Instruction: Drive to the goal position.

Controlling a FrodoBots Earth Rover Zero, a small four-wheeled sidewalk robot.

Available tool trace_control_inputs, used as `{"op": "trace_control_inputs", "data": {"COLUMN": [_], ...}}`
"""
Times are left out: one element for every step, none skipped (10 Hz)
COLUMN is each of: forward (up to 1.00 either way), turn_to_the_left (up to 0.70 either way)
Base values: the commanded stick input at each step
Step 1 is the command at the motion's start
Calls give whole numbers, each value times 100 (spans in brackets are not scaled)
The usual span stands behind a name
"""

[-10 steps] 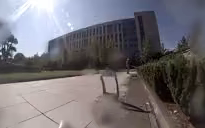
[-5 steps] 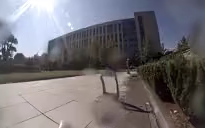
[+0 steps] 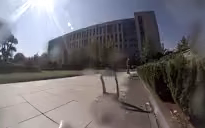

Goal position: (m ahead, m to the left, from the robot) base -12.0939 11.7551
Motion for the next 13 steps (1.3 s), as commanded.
{"op": "trace_control_inputs", "data": {"forward": [5, 5, 5, 5, 5, 5, 5, 5, 5, 5, 5, 5, 5], "turn_to_the_left": [0, 0, 0, 0, 0, 0, 0, 0, 0, 0, 0, 0, 0]}}
